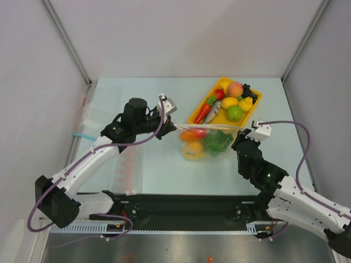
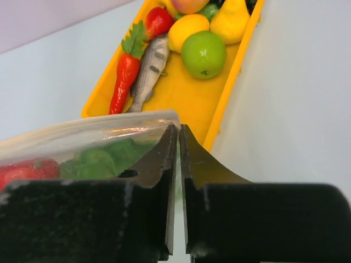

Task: Place the food in the zip-top bag and seal the zipper
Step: Place the zipper food storage bag at the center of the board.

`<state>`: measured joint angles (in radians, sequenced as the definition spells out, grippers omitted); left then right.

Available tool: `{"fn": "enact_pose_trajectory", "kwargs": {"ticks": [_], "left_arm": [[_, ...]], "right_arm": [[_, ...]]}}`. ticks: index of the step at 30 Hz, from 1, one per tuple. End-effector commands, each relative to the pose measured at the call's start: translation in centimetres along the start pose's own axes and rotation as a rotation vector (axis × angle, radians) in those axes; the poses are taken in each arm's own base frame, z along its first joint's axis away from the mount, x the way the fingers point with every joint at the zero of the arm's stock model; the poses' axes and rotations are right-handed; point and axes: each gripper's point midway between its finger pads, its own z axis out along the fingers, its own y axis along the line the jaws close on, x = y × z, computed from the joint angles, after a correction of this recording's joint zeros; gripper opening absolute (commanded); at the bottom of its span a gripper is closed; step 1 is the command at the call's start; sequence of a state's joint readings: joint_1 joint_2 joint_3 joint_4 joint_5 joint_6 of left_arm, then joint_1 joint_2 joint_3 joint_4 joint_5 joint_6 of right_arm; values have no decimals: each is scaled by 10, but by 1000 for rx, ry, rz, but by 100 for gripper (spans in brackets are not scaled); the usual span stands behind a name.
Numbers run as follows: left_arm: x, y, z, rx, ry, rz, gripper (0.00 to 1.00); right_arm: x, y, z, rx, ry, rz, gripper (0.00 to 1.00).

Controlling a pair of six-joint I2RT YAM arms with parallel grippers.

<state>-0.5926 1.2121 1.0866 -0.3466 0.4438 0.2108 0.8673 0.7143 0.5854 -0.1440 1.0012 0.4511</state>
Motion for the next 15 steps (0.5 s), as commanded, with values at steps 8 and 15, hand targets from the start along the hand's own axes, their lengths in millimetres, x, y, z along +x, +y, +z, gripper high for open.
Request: {"fn": "enact_pose_trajectory", "kwargs": {"ticks": [8,15], "left_arm": [[-27,70,-1,-270,-127,-170,43],[-63,74,-49,-424,-317,-377,100]], "right_arm": [[-48,-10,24,159,-65,8,34],[-68,12,28,109,-38,3,100]]}}
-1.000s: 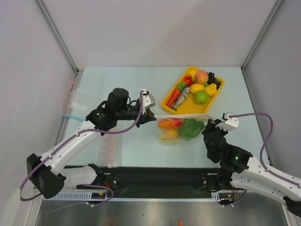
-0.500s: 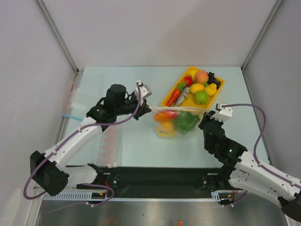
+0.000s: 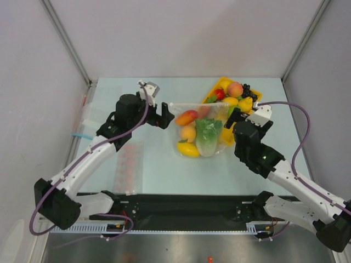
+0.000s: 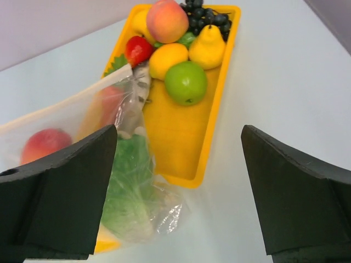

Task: Place the food in the zip-top bag and seal the zipper
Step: Place the zipper food storage bag at the center of the board, then reset both arms

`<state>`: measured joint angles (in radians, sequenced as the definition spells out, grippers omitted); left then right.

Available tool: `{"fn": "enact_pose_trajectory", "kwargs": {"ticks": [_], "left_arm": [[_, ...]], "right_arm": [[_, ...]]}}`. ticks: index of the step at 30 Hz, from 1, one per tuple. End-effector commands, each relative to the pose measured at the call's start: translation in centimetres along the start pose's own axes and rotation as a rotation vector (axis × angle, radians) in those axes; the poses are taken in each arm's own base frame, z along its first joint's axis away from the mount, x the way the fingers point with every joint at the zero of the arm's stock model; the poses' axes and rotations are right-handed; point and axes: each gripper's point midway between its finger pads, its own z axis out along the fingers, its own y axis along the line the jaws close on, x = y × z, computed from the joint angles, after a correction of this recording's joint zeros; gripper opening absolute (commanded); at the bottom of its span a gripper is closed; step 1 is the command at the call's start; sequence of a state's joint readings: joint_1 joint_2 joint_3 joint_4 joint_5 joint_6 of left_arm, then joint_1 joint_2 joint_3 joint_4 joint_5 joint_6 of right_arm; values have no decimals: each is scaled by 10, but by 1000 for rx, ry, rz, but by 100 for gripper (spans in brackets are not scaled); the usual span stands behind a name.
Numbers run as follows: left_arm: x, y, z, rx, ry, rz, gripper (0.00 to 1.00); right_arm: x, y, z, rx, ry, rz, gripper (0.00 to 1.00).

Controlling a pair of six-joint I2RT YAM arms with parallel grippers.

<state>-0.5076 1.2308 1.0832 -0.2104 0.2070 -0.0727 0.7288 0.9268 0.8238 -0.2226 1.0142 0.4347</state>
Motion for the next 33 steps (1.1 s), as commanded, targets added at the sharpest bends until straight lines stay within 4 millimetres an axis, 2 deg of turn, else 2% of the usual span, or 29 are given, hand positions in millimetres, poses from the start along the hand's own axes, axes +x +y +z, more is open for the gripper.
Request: {"fn": "enact_pose_trajectory", "kwargs": {"ticks": [1,2,3,4,6,7,8,9,10,12,13,14,17,18,19,20,22,23,24,25,28,30,33], "left_arm": [[-48,6,-38,-104,-215,-170,100],[-47,6,-44,-124,-238,-268,100],[-46,16,-51,-187,-271,-325,100],[-36,18,-61,-209,-285,-362,100],[-24,27,-72,-266,-316,-455,100],[-9,31,-77,-292,-317,-488,100],[0,35,-78,-319,-317,-543,100],[17,40,-76,-350,-300,-557,100],[20,40,-78,-348,-305,-555,100],[31,44,-79,-378,-301,-589,100],[44,52,-78,-424,-301,-637,100],[47,53,-80,-434,-305,-659,100],[44,42,-83,-375,-313,-684,100],[30,34,-88,-313,-358,-663,100],[35,30,-87,-282,-354,-635,100],[28,19,-89,-209,-379,-579,100],[35,11,-94,-143,-429,-558,100],[24,5,-99,-90,-497,-534,100],[18,3,-111,-71,-557,-524,100],[29,4,-110,-71,-561,-529,100],[22,1,-128,-45,-643,-507,100],[28,9,-130,-88,-646,-553,100],[29,9,-133,-79,-671,-581,100]], "right_arm": [[-33,14,-8,-87,-38,70,100],[-27,20,-10,-139,-24,58,100],[-26,22,-11,-159,-29,54,100],[-30,22,-12,-173,-51,90,100],[-13,17,-9,-153,-39,101,100],[-8,14,-8,-139,-33,109,100],[-5,7,-6,-94,-41,130,100],[4,7,-5,-92,-30,126,100],[7,11,-7,-111,-16,129,100],[4,15,-11,-117,-8,168,100],[4,17,-15,-117,-14,189,100],[3,12,-13,-90,-25,194,100],[0,21,-18,-156,1,194,100],[-2,22,-19,-161,5,193,100],[0,19,-20,-152,14,175,100],[-1,15,-19,-142,7,129,100],[-2,7,-19,-118,-2,98,100],[0,4,-19,-112,-2,87,100],[-1,5,-21,-126,1,86,100],[-3,5,-23,-144,0,95,100],[2,7,-26,-194,-4,103,100],[2,4,-30,-217,-14,114,100],[-6,2,-34,-237,-36,145,100]]}}
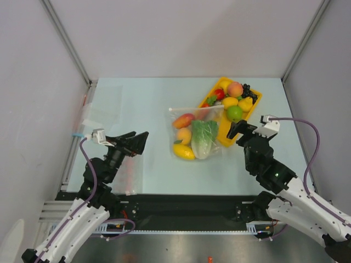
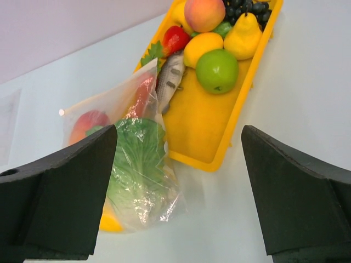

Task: Place the food in the zip-top bag and seal the zipper
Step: Reset both arms

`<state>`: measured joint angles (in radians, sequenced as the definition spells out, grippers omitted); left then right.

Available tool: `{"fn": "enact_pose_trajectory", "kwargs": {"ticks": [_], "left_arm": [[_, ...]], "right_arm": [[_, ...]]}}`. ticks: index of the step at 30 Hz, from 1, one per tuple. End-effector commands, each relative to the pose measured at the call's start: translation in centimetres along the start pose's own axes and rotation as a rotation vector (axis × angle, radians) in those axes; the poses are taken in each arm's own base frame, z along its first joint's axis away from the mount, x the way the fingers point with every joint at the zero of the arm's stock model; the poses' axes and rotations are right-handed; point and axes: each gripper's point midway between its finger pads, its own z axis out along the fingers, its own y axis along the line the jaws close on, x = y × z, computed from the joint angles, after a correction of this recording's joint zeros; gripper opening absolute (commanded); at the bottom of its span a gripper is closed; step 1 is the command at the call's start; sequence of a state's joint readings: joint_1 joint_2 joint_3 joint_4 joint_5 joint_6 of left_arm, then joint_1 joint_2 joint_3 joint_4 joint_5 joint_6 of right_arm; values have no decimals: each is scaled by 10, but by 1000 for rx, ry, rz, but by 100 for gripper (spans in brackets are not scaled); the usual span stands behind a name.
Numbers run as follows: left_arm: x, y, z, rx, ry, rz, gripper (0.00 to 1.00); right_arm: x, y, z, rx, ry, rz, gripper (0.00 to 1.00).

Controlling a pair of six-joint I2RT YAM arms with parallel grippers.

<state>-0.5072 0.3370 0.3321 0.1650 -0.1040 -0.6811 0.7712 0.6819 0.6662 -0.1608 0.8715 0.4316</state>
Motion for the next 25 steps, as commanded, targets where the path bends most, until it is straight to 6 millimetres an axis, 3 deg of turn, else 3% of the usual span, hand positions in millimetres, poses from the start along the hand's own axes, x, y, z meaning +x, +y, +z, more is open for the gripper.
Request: {"fn": "enact_pose_trajectory", "kwargs": {"ticks": [1,10,17,25], "left_arm": [[-11,-5,-1,29,-65,-44,100],[1,-10,10,19,32,-43,100],[15,-20,16,55,124,-54,100],[18,-19,25,45,165,10,100]], "right_arm": [[-14,4,-3,-34,-44,28,100],[-11,2,1,-19,-52,7,100],[0,10,6,-35,-25,-5,100],[17,25,10,-93,22,2,100]]}}
